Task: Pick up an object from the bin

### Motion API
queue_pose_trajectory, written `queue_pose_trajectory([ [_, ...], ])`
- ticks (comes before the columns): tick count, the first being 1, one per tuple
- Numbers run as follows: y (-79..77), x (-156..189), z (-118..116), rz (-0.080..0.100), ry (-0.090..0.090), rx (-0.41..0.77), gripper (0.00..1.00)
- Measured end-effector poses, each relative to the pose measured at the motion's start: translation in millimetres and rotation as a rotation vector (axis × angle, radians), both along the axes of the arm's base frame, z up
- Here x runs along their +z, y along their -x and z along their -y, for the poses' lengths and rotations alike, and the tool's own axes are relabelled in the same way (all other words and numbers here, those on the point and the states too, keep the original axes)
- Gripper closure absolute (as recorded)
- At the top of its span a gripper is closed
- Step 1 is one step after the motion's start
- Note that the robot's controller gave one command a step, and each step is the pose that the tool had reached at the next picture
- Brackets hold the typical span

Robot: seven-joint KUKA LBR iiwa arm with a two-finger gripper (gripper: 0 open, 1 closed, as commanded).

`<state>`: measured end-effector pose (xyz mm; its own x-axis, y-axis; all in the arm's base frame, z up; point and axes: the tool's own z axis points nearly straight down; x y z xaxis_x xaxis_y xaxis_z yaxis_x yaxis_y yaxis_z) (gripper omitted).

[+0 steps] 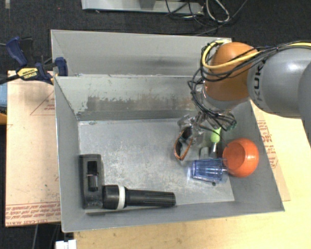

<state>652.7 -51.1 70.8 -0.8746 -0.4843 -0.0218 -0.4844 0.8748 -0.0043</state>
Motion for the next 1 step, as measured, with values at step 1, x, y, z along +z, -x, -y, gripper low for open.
queue_pose_trajectory([
  [1,0.2,0.4,0.0,-0.001,0.0,0.0,1.0],
])
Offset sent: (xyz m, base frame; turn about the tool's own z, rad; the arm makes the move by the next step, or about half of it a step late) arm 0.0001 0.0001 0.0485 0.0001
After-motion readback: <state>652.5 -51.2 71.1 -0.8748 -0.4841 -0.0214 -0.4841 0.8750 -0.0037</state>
